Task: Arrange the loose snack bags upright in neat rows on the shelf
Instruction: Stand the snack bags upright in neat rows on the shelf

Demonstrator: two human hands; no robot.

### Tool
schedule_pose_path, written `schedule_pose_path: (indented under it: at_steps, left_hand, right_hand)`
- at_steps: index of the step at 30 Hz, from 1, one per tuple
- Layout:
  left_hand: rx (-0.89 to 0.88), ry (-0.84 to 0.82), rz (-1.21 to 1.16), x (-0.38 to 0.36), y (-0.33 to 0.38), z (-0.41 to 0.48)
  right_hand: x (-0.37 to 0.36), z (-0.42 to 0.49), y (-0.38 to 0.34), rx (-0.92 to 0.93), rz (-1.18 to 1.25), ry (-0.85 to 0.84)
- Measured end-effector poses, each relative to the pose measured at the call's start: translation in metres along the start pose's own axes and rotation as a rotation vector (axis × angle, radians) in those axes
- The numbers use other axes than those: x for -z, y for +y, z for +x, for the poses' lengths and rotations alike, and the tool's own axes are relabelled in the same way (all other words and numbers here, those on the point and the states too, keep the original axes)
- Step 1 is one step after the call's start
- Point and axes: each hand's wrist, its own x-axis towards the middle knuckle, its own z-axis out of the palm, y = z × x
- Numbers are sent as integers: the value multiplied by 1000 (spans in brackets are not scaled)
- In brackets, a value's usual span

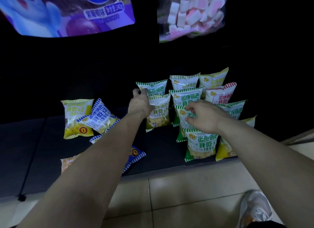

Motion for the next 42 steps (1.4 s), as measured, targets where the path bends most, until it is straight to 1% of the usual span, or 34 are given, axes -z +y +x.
schedule_pose_path:
  at_steps: [3, 6, 11, 14, 19, 23, 28, 34, 36, 39, 42]
  left_hand:
    - [-45, -36, 54, 24, -10, -17]
    - [-82, -92, 155, 64, -26, -43]
    - [-102, -181, 326, 134, -64, -113]
    - [-67, -248, 337, 161, -97, -165]
    - [34, -362, 305, 172, -157, -219]
    - [61, -349, 260, 175, -188, -232]
    - [34, -345, 277, 164, -219, -224]
    - [-29, -380, 287, 151, -231, -193]
    - [-48, -388, 283, 149, -231, -186]
    - [-68, -401, 275, 145, -231, -180]
    - [-65, -410, 272, 144, -231, -179]
  right_hand:
    - [3, -3, -12, 17, -23, -15]
    - [7, -11, -31, 49, -39, -32]
    - [7, -35, -72, 112, -65, -43]
    - [0, -48, -97, 155, -72, -63]
    - [-27, -56, -134, 227, -139, -102]
    - [-53, -45, -159, 243, -220, -158]
    - [-104, -4, -185, 162, -78, -219]
    - [-176, 51, -196, 51, 77, -230]
    - [-194, 65, -190, 14, 181, -254]
    - [-202, 72, -181, -28, 420, -325]
    - [-203, 75, -171, -45, 526, -360]
